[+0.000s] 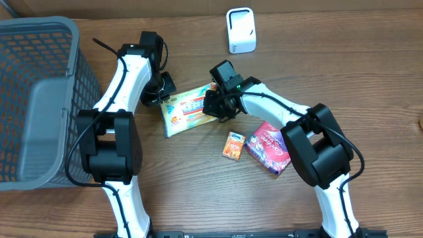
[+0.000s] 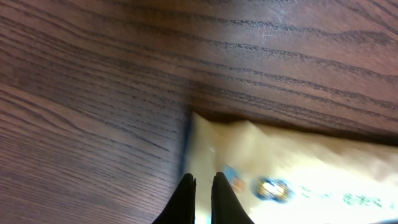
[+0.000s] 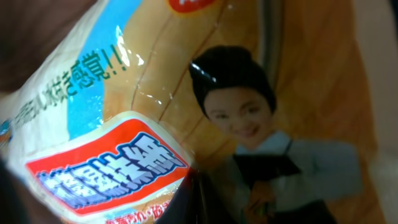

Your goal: Scan the item barcode

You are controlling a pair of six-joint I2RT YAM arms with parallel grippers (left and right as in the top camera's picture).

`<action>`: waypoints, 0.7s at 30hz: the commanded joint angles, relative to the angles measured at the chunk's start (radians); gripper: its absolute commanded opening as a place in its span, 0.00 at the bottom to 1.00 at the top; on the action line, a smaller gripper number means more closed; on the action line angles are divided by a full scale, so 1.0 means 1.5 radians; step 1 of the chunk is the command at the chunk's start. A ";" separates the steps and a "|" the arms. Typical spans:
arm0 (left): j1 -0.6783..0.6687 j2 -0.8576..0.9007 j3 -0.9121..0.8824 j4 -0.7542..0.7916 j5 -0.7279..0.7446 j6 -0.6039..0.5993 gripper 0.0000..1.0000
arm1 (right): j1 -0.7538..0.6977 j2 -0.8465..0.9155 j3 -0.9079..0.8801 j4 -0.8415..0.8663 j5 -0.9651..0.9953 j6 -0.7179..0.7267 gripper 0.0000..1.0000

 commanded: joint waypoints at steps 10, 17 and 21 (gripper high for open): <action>-0.004 0.000 -0.004 0.002 -0.011 -0.008 0.04 | -0.030 -0.144 -0.008 -0.159 0.233 -0.066 0.04; -0.005 0.000 -0.004 0.018 0.027 -0.006 0.04 | -0.030 -0.169 -0.010 -0.146 0.186 0.011 0.38; -0.005 0.000 -0.004 0.026 0.031 -0.006 0.06 | -0.027 -0.146 -0.010 -0.137 0.172 0.074 0.89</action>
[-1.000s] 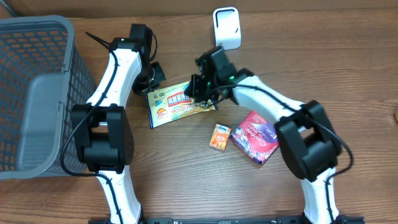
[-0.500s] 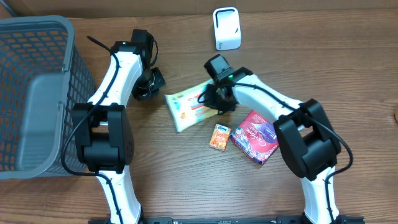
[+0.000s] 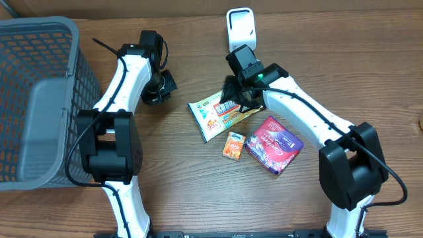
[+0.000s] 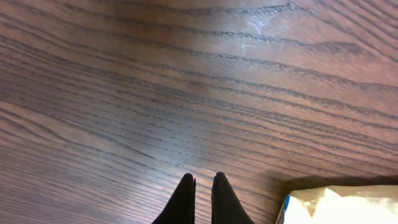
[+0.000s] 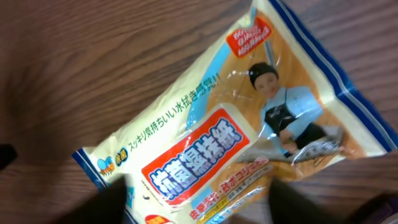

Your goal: Scan the item barcode

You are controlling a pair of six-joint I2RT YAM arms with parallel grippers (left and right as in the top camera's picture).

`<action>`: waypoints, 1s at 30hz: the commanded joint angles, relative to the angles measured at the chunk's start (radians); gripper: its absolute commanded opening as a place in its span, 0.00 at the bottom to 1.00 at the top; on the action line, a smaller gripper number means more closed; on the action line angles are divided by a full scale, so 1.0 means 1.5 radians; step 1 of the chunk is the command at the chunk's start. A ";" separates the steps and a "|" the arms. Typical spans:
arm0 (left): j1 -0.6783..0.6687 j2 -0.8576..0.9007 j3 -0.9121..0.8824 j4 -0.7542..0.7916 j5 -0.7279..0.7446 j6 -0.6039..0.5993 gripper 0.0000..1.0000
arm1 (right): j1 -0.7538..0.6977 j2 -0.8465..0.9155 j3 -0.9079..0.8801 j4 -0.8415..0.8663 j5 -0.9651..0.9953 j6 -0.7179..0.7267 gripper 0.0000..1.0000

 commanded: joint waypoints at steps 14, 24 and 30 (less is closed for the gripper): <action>-0.005 0.000 -0.004 0.003 0.012 -0.004 0.09 | 0.031 0.110 -0.004 0.029 -0.014 0.210 1.00; -0.005 0.000 -0.004 0.001 0.010 0.012 0.09 | 0.032 0.138 -0.005 0.043 0.040 0.257 0.72; -0.005 0.000 -0.004 0.001 0.010 0.012 0.09 | 0.032 0.149 -0.005 0.035 0.054 0.256 0.39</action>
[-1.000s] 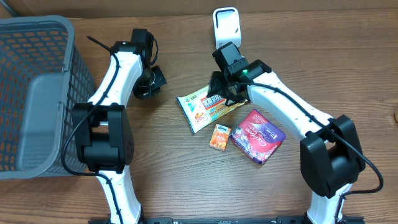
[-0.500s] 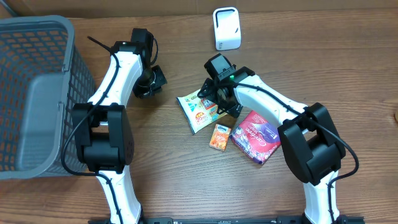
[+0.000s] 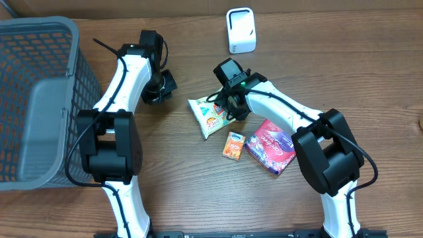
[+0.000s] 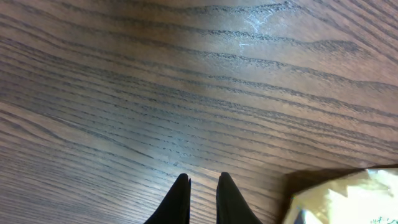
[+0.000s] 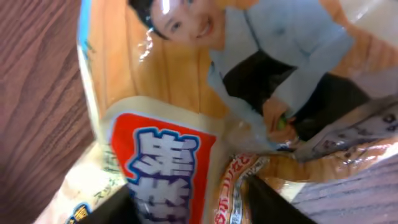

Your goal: Scan the item barcode

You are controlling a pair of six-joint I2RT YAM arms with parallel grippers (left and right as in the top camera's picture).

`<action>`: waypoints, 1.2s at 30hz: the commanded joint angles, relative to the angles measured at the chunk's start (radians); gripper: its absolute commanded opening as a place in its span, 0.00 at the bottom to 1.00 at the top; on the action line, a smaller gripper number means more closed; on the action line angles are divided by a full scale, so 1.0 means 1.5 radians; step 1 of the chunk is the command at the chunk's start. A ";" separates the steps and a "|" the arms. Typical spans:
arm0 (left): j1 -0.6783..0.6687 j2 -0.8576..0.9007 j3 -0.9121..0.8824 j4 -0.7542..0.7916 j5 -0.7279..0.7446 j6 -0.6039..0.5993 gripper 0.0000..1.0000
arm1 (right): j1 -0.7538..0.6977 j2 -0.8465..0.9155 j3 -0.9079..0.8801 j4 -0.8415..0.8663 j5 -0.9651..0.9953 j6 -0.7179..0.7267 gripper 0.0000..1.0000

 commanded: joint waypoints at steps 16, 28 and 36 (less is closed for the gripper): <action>-0.005 0.000 -0.004 -0.001 0.005 0.012 0.10 | -0.092 0.039 0.046 -0.078 -0.104 -0.145 0.04; -0.005 0.000 -0.004 0.003 0.006 0.011 0.10 | -0.105 0.065 0.041 -0.102 -0.087 -0.187 0.94; -0.005 0.000 -0.004 0.003 0.005 0.011 0.10 | -0.076 0.107 0.041 -0.069 -0.085 -0.173 0.94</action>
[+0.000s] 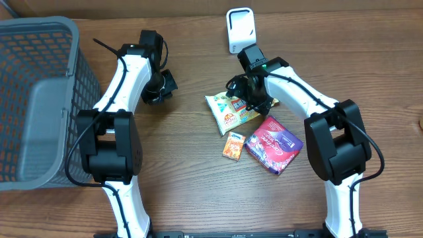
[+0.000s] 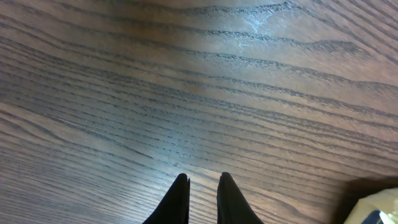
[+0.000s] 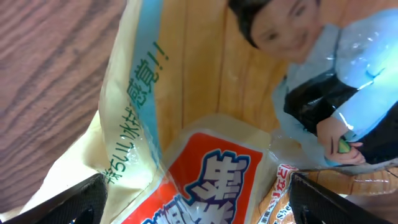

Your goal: Scan the item barcode

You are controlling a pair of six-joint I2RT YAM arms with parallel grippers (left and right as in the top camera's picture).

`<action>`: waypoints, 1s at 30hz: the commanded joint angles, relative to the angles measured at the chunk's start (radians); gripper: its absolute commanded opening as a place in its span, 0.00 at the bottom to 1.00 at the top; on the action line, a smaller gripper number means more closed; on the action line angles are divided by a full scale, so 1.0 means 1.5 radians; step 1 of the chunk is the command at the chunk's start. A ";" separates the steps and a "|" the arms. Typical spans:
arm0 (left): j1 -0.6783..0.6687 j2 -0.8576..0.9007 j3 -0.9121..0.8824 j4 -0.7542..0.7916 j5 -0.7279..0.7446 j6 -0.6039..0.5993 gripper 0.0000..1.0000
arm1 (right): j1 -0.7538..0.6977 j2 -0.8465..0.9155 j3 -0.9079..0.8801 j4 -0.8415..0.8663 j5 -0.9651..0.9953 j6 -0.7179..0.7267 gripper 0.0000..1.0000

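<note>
The wet-wipes packet (image 1: 231,111), cream with a red label and a printed woman, lies flat on the wood below the white scanner (image 1: 240,30). My right gripper (image 1: 254,98) is over the packet's right end. In the right wrist view it (image 3: 196,183) is open wide, its dark fingers (image 3: 74,199) standing on either side of the packet (image 3: 205,124). No barcode shows on the upward face. My left gripper (image 1: 160,89) sits apart to the left. In its own view it (image 2: 203,177) is open by a narrow gap over bare wood, with a packet corner (image 2: 376,208) at the frame's edge.
A grey mesh basket (image 1: 39,92) fills the left side. A small orange box (image 1: 232,145) and a pink-purple packet (image 1: 272,144) lie just in front of the wipes packet. The wooden table's back edge (image 1: 330,10) runs behind the scanner.
The wipes packet and my right gripper are now farther right and closer to the scanner, and the packet has turned. In the left wrist view less of the packet shows. The left arm has not moved.
The packet first lay between both grippers, its left edge at my left fingertips and my right gripper on its right end. Then it lay farther right, clear of the left gripper, whose fingers later parted slightly. Afterwards it lay turned, and it now sits below the scanner.
</note>
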 commanded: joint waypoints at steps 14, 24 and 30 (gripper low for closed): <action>-0.005 0.000 -0.004 0.002 0.006 0.011 0.10 | 0.021 0.106 -0.014 0.003 0.064 0.069 0.29; -0.005 0.000 -0.004 0.001 0.006 0.011 0.10 | 0.003 0.097 0.051 -0.040 -0.025 -0.021 0.04; -0.005 0.000 -0.004 0.000 0.006 0.011 0.10 | -0.036 0.087 0.141 -0.057 -0.281 -0.263 0.04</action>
